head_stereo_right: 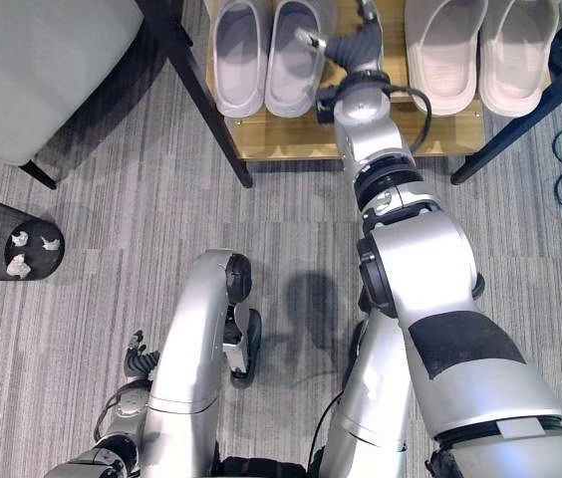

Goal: Arrange the slippers neatly on the shoe rack.

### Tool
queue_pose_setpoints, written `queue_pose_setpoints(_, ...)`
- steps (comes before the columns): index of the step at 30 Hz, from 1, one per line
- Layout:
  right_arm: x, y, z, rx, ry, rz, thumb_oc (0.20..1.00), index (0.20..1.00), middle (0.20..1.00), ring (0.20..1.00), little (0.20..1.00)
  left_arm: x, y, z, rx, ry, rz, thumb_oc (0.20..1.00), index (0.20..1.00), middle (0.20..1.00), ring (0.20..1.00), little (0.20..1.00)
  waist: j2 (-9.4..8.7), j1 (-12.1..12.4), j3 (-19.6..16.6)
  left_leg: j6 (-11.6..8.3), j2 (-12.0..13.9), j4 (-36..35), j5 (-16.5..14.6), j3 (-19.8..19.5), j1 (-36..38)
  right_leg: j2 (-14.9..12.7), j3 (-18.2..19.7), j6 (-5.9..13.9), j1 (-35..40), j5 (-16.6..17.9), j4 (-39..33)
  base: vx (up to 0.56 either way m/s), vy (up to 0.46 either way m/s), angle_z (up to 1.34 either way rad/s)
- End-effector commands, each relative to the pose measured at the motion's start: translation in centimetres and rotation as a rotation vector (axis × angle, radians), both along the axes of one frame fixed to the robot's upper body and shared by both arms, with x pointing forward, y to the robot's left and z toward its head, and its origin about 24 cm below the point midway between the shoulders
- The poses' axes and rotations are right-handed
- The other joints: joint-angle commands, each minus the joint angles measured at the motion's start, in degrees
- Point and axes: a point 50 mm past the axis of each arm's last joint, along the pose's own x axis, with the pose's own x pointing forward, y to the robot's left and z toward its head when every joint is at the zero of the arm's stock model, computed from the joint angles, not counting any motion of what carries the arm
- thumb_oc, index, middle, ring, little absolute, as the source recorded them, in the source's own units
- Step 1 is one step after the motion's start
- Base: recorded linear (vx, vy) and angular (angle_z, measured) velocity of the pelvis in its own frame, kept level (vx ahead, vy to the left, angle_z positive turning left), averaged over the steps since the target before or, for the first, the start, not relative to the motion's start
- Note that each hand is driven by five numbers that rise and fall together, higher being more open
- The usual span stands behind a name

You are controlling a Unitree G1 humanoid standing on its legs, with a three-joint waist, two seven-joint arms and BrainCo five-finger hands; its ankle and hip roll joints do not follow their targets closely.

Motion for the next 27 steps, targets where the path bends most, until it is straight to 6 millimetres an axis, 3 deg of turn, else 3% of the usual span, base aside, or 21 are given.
queue_pose_setpoints(1,-1.8,2.8,3.3,-0.078,-0.162,0.157,1.000,1.000,1.000,1.000,1.000,1.5,-0.9,1.4,-0.042,-0.108,0.013,1.000,1.000,1.000,1.000,1.000,-2.41,1.54,-1.50,-1.31,0.01,0.44,-0.98,-6.50,-1.67,2.21,9.15,-1.16,2.81,13.17,-2.65,-0.04,-0.046,-0.04)
queue_pose_setpoints(5,-4.2,3.3,3.4,-0.172,-0.275,0.283,1.000,1.000,1.000,1.000,1.000,2.5,-0.4,3.0,-0.060,-0.206,0.067,1.000,1.000,1.000,1.000,1.000,-4.01,-0.20,-1.50,-1.32,0.31,-0.50,-0.72,-6.53,-1.67,2.73,9.09,-1.38,2.81,13.26,-2.48,-0.04,-0.042,-0.05)
queue_pose_setpoints(7,-5.1,2.3,2.2,-0.185,-0.277,0.314,1.000,1.000,1.000,1.000,1.000,3.3,-0.2,4.3,-0.065,-0.276,0.090,1.000,1.000,1.000,1.000,1.000,-4.49,-1.29,-1.50,-1.41,0.48,-0.98,-0.55,-6.52,-1.67,2.78,8.63,-1.40,2.81,13.43,-2.63,-0.04,-0.049,-0.06)
queue_pose_setpoints(8,-6.4,1.1,1.2,-0.166,-0.283,0.354,1.000,1.000,1.000,1.000,1.000,4.1,0.6,6.0,-0.069,-0.352,0.114,1.000,1.000,1.000,1.000,1.000,-4.99,-1.89,-1.50,-1.35,0.90,-1.74,-0.17,-6.31,-1.67,2.67,8.50,-1.36,2.81,14.09,-2.94,-0.03,-0.075,-0.07)
queue_pose_setpoints(9,-6.9,0.9,1.0,-0.131,-0.280,0.389,1.000,1.000,1.000,1.000,1.000,4.6,0.8,6.8,-0.061,-0.379,0.116,1.000,1.000,1.000,1.000,1.000,-5.10,-2.23,-1.50,-1.34,1.02,-2.16,0.02,-6.34,-1.67,2.51,8.32,-1.44,2.87,14.15,-3.31,-0.02,-0.113,-0.06)
queue_pose_setpoints(10,-8.9,-0.4,1.5,-0.113,-0.346,0.423,1.000,1.000,1.000,1.000,1.000,5.4,1.9,8.3,-0.024,-0.420,0.114,1.000,1.000,1.000,1.000,1.000,-4.96,-3.21,-1.50,-1.36,1.28,-3.92,1.10,-6.34,-1.67,1.87,7.30,-1.73,3.39,13.87,-4.58,-0.03,-0.077,0.01)
queue_pose_setpoints(12,-9.6,-0.9,1.6,-0.108,-0.366,0.432,1.000,1.000,1.000,1.000,1.000,5.8,2.2,9.1,-0.016,-0.447,0.112,1.000,1.000,1.000,1.000,1.000,-4.76,-3.51,-1.50,-1.49,1.08,-5.15,1.66,-6.60,-1.67,1.49,6.70,-1.71,3.91,13.83,-5.83,-0.05,-0.048,0.07)
queue_pose_setpoints(14,-11.0,-5.5,-0.1,-0.072,-0.340,0.338,1.000,1.000,1.000,1.000,1.000,7.0,4.1,12.3,0.061,-0.518,0.085,1.000,1.000,1.000,1.000,1.000,-3.76,-4.49,-2.76,-1.74,0.26,-11.97,4.31,-7.38,-1.67,-0.41,3.17,-1.57,6.13,14.06,-12.87,-0.13,-0.031,0.17)
queue_pose_setpoints(16,-11.2,-8.2,-2.3,-0.110,-0.275,0.232,1.000,1.000,1.000,1.000,1.000,6.2,4.9,12.2,0.083,-0.499,0.077,1.000,1.000,1.000,1.000,1.000,-3.48,-4.16,-6.64,-2.04,0.14,-16.05,5.33,-7.51,-1.67,-1.39,1.23,-1.78,6.17,14.33,-17.57,-0.06,0.000,0.18)
queue_pose_setpoints(18,-11.3,-13.3,-7.3,-0.186,-0.116,-0.021,1.000,1.000,1.000,1.000,1.000,5.4,3.7,11.2,0.029,-0.481,0.028,1.000,1.000,1.000,1.000,1.000,-2.89,-4.33,-15.02,-1.80,0.13,-24.09,7.56,-8.70,-1.67,-3.02,-3.07,-2.39,7.06,14.14,-28.11,-0.03,-0.024,-0.06)
queue_pose_setpoints(19,-11.9,-16.5,-11.5,-0.165,0.020,-0.141,1.000,1.000,1.000,1.000,1.000,4.6,3.3,10.3,0.026,-0.451,0.009,1.000,1.000,1.000,1.000,1.000,-2.49,-4.18,-19.62,-1.72,0.41,-30.47,9.69,-9.30,0.13,-3.76,-7.24,-2.65,10.59,14.96,-36.51,-0.09,-0.035,-0.04)
queue_pose_setpoints(20,-12.4,-17.9,-13.9,-0.136,0.096,-0.194,1.000,1.000,1.000,1.000,1.000,4.2,3.3,9.7,0.025,-0.428,0.010,1.000,1.000,1.000,1.000,1.000,-2.57,-4.05,-20.61,-1.58,0.70,-34.60,10.46,-8.99,3.93,-4.03,-9.25,-2.99,14.59,15.60,-41.20,-0.16,-0.037,0.01)
queue_pose_setpoints(21,-14.1,-20.8,-18.9,-0.099,0.250,-0.313,1.000,1.000,1.000,1.000,1.000,3.3,3.7,8.5,0.036,-0.367,0.006,1.000,1.000,1.000,1.000,1.000,-2.88,-3.95,-22.49,-1.70,1.12,-42.07,12.01,-8.81,11.63,-4.03,-11.96,-3.25,23.29,16.81,-50.57,-0.18,-0.071,0.09)
queue_pose_setpoints(22,-16.1,-23.8,-21.3,-0.042,0.299,-0.452,1.000,1.000,1.000,1.000,1.000,0.6,3.5,8.9,0.098,-0.405,-0.079,1.000,1.000,1.000,1.000,1.000,-2.84,-2.49,-22.70,-1.63,0.44,-46.96,13.68,-9.09,15.72,-4.97,-13.58,-3.17,27.78,18.08,-55.27,-0.26,-0.105,0.23)
queue_pose_setpoints(23,-17.4,-23.8,-24.2,-0.008,0.380,-0.453,1.000,1.000,1.000,1.000,1.000,0.9,3.2,9.9,0.124,-0.428,-0.072,1.000,1.000,1.000,1.000,1.000,-3.08,-2.69,-23.61,-1.81,0.21,-51.71,17.21,-9.30,18.04,-4.26,-14.82,-3.27,30.71,21.32,-61.09,-0.21,-0.071,0.22)
queue_pose_setpoints(25,-19.8,-25.3,-27.8,0.003,0.497,-0.554,1.000,1.000,1.000,1.000,1.000,-1.6,2.7,7.5,0.123,-0.318,-0.091,1.000,1.000,1.000,1.000,1.000,-3.38,-2.46,-24.65,-2.07,-0.39,-58.91,19.05,-9.66,25.55,-3.94,-16.31,-3.16,38.10,23.22,-68.93,-0.03,-0.028,0.36)
queue_pose_setpoints(26,-22.2,-26.2,-32.8,0.035,0.670,-0.655,1.000,1.000,1.000,1.000,1.000,-3.4,2.5,5.4,0.103,-0.235,-0.099,1.000,1.000,1.000,1.000,1.000,-3.60,-1.69,-25.99,-2.13,-1.03,-65.68,22.18,-9.54,31.50,-3.89,-18.24,-3.01,44.03,26.06,-76.20,0.11,-0.010,0.35)
queue_pose_setpoints(27,-23.1,-25.8,-34.8,0.057,0.738,-0.668,1.000,1.000,1.000,1.000,1.000,-3.8,2.3,4.7,0.093,-0.203,-0.096,1.000,1.000,1.000,1.000,1.000,-3.92,-1.54,-26.71,-2.36,-1.20,-69.51,23.07,-9.74,34.95,-3.73,-19.12,-2.93,47.32,27.04,-79.84,0.15,0.007,0.04)
